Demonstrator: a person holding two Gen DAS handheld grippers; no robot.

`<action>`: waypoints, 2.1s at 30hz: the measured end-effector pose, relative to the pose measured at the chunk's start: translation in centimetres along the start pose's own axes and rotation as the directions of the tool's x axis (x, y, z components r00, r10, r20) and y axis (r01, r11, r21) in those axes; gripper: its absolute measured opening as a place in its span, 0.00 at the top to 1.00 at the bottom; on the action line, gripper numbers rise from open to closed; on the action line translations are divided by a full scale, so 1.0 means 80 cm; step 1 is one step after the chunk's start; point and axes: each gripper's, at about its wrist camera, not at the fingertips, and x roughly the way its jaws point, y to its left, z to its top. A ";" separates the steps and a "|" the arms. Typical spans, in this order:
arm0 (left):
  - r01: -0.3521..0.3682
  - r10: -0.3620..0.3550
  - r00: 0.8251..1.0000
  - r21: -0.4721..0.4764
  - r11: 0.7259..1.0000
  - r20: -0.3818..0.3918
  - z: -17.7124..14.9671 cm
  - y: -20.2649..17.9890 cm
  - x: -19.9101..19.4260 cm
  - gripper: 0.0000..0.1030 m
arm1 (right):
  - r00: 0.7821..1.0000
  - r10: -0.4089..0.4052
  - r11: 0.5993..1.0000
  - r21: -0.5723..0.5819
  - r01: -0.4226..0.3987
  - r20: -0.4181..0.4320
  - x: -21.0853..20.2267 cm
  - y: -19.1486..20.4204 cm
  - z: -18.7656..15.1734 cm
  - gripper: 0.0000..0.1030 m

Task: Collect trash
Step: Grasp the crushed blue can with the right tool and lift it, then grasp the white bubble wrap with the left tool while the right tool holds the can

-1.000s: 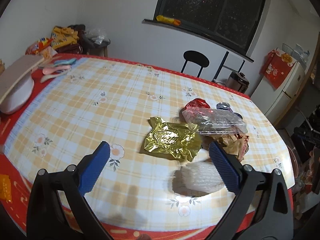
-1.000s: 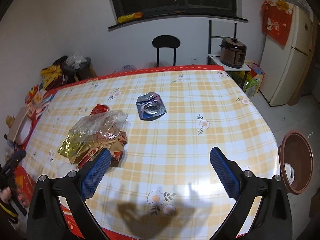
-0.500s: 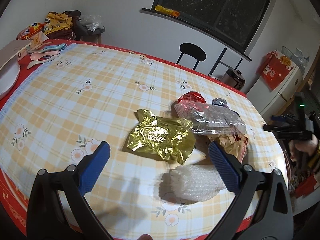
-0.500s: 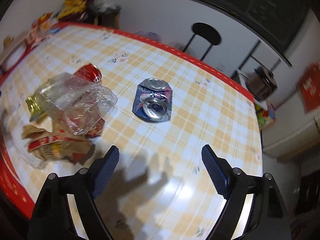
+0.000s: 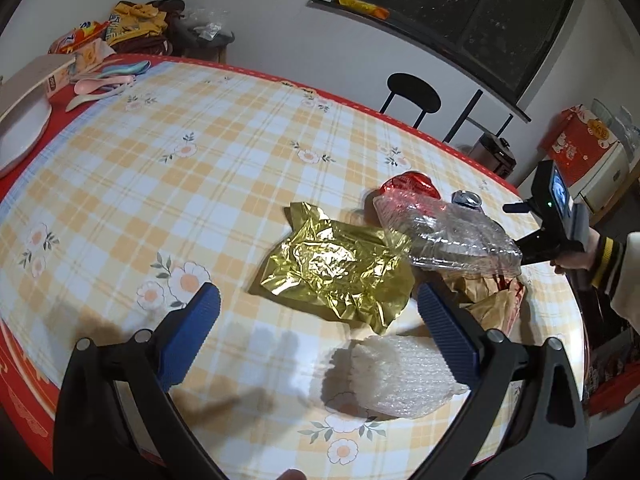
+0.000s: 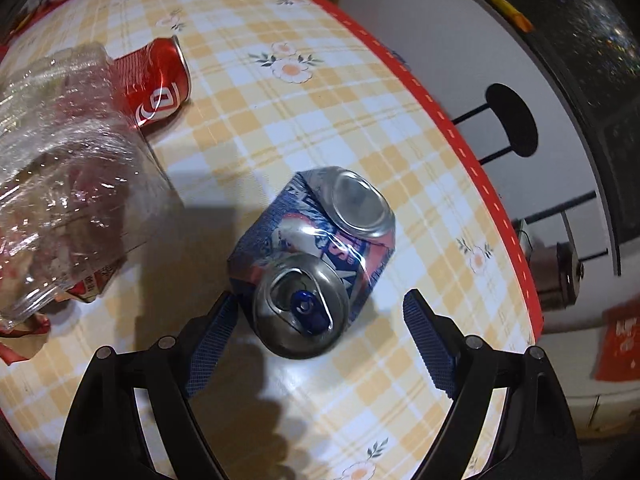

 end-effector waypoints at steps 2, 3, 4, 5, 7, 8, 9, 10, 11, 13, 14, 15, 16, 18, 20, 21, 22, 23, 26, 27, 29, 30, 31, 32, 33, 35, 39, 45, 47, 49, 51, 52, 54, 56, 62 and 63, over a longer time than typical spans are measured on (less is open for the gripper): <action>0.002 -0.002 1.000 -0.004 1.000 -0.010 -0.003 -0.001 0.003 0.06 | 1.000 0.021 0.999 -0.030 -0.021 -0.020 0.009 0.002 0.002 0.19; 0.004 -0.004 1.000 -0.004 1.000 -0.014 -0.004 -0.002 0.004 0.06 | 0.999 0.027 0.998 -0.050 -0.028 -0.027 0.012 0.005 0.003 0.20; 0.006 -0.007 1.000 -0.003 1.000 -0.019 -0.005 -0.003 0.006 0.06 | 0.999 0.033 0.998 -0.052 -0.034 -0.017 0.011 0.004 0.003 0.20; 0.007 -0.007 1.000 -0.001 1.000 -0.021 -0.005 -0.004 0.007 0.06 | 0.999 0.046 0.998 -0.046 -0.047 -0.023 0.013 0.002 0.005 0.20; 0.010 -0.010 1.000 0.001 1.000 -0.026 -0.006 -0.005 0.009 0.06 | 0.998 0.057 0.998 -0.031 -0.058 -0.023 0.015 0.000 0.007 0.23; 0.013 -0.013 0.999 0.002 1.000 -0.029 -0.006 -0.007 0.011 0.06 | 0.997 0.080 0.997 -0.019 -0.081 -0.023 0.016 -0.003 0.007 0.26; 0.015 -0.015 0.999 0.003 1.000 -0.032 -0.006 -0.008 0.011 0.06 | 0.994 0.105 0.994 -0.002 -0.105 -0.025 0.017 -0.005 0.008 0.32; 0.018 -0.018 0.999 0.004 1.000 -0.034 -0.007 -0.009 0.012 0.06 | 0.991 0.132 0.991 0.019 -0.131 -0.026 0.017 -0.008 0.007 0.40; 0.023 -0.023 0.999 0.005 1.000 -0.037 -0.007 -0.011 0.012 0.06 | 0.988 0.155 0.987 0.042 -0.154 -0.026 0.017 -0.009 0.007 0.41; 0.035 -0.035 0.999 0.007 0.999 -0.041 -0.008 -0.013 0.012 0.07 | 0.988 0.156 0.986 0.066 -0.154 -0.023 0.016 -0.008 0.004 0.41; 0.042 -0.041 0.998 0.009 0.999 -0.042 -0.008 -0.015 0.012 0.08 | 0.986 0.169 0.982 0.086 -0.167 -0.011 0.013 -0.007 0.002 0.41; 0.046 -0.045 0.998 0.011 0.999 -0.043 -0.008 -0.016 0.012 0.10 | 0.983 0.183 0.977 0.108 -0.182 -0.001 0.011 -0.007 -0.001 0.41; 0.054 -0.053 0.998 0.014 0.998 -0.045 -0.008 -0.017 0.011 0.11 | 0.981 0.196 0.970 0.142 -0.196 0.017 0.006 -0.006 -0.005 0.41; 0.067 -0.066 0.997 0.014 0.998 -0.051 -0.008 -0.019 0.011 0.15 | 0.979 0.198 0.960 0.189 -0.205 0.054 -0.003 -0.007 -0.011 0.42; 0.084 -0.083 0.995 0.012 0.996 -0.063 -0.010 -0.021 0.012 0.16 | 0.975 0.197 0.939 0.266 -0.219 0.105 -0.017 -0.008 -0.021 0.42; 0.092 -0.091 0.993 0.011 0.996 -0.070 -0.011 -0.022 0.013 0.17 | 0.973 0.194 0.928 0.299 -0.225 0.128 -0.022 -0.009 -0.027 0.42; 0.105 -0.104 0.991 0.011 0.994 -0.080 -0.013 -0.024 0.014 0.18 | 0.970 0.191 0.915 0.329 -0.231 0.150 -0.029 -0.007 -0.032 0.43; 0.113 -0.111 0.990 0.013 0.994 -0.087 -0.016 -0.026 0.015 0.19 | 0.967 0.186 0.901 0.363 -0.239 0.175 -0.036 -0.004 -0.040 0.44; 0.139 -0.136 0.985 0.029 0.990 -0.108 -0.023 -0.034 0.017 0.20 | 0.960 0.169 0.852 0.457 -0.256 0.223 -0.055 0.006 -0.065 0.48; 0.147 -0.142 0.983 0.035 0.989 -0.114 -0.025 -0.036 0.017 0.20 | 0.957 0.165 0.828 0.493 -0.265 0.238 -0.061 0.010 -0.075 0.53; 0.160 -0.153 0.980 0.048 0.986 -0.125 -0.029 -0.040 0.018 0.20 | 0.953 0.147 0.785 0.555 -0.276 0.266 -0.072 0.016 -0.093 0.54; 0.164 -0.156 0.979 0.056 0.985 -0.129 -0.031 -0.042 0.018 0.20 | 0.950 0.141 0.763 0.581 -0.284 0.280 -0.077 0.019 -0.101 0.54; 0.168 -0.159 0.978 0.061 0.984 -0.133 -0.032 -0.044 0.018 0.20 | 0.948 0.132 0.744 0.603 -0.289 0.291 -0.083 0.024 -0.108 0.55; 0.172 -0.162 0.977 0.064 0.983 -0.135 -0.033 -0.044 0.018 0.20 | 0.945 0.116 0.722 0.628 -0.291 0.305 -0.091 0.030 -0.118 0.56; 0.174 -0.165 0.977 0.065 0.983 -0.136 -0.034 -0.045 0.018 0.20 | 0.945 0.103 0.709 0.644 -0.288 0.310 -0.097 0.035 -0.124 0.60; 0.184 -0.173 0.975 0.073 0.980 -0.137 -0.035 -0.047 0.016 0.20 | 0.942 0.075 0.671 0.682 -0.290 0.326 -0.112 0.043 -0.138 0.63; 0.206 -0.190 0.971 0.107 0.973 -0.142 -0.037 -0.052 0.011 0.20 | 0.935 0.021 0.608 0.738 -0.292 0.353 -0.145 0.056 -0.164 0.71; 0.244 -0.211 0.959 0.174 0.954 -0.186 -0.055 -0.062 0.008 0.21 | 0.933 -0.027 0.606 0.748 -0.270 0.359 -0.182 0.076 -0.185 0.72; 0.251 -0.212 0.956 0.187 0.950 -0.205 -0.062 -0.064 0.009 0.21 | 0.931 -0.038 0.597 0.755 -0.270 0.363 -0.191 0.082 -0.192 0.72; 0.253 -0.212 0.953 0.185 0.950 -0.216 -0.066 -0.066 0.012 0.21 | 0.930 -0.043 0.593 0.758 -0.270 0.365 -0.197 0.088 -0.198 0.72; 0.251 -0.212 0.953 0.170 0.953 -0.216 -0.066 -0.064 0.013 0.21 | 0.932 -0.042 0.592 0.760 -0.268 0.361 -0.199 0.094 -0.202 0.72; 0.244 -0.209 0.954 0.154 0.958 -0.214 -0.064 -0.062 0.016 0.21 | 0.933 -0.044 0.590 0.762 -0.265 0.358 -0.200 0.096 -0.204 0.72; 0.241 -0.211 0.954 0.127 0.962 -0.214 -0.060 -0.060 0.020 0.28 | 0.934 -0.043 0.584 0.767 -0.266 0.356 -0.200 0.100 -0.209 0.72; 0.234 -0.209 0.953 0.093 0.968 -0.221 -0.056 -0.057 0.030 0.33 | 0.935 -0.047 0.576 0.774 -0.263 0.352 -0.202 0.103 -0.212 0.72; 0.241 -0.242 0.929 -0.039 0.970 -0.281 -0.057 -0.040 0.062 0.38 | 0.933 -0.067 0.577 0.777 -0.253 0.354 -0.218 0.105 -0.218 0.72; 0.247 -0.255 0.924 -0.065 0.967 -0.284 -0.058 -0.035 0.065 0.40 | 0.933 -0.070 0.577 0.777 -0.250 0.353 -0.220 0.105 -0.219 0.72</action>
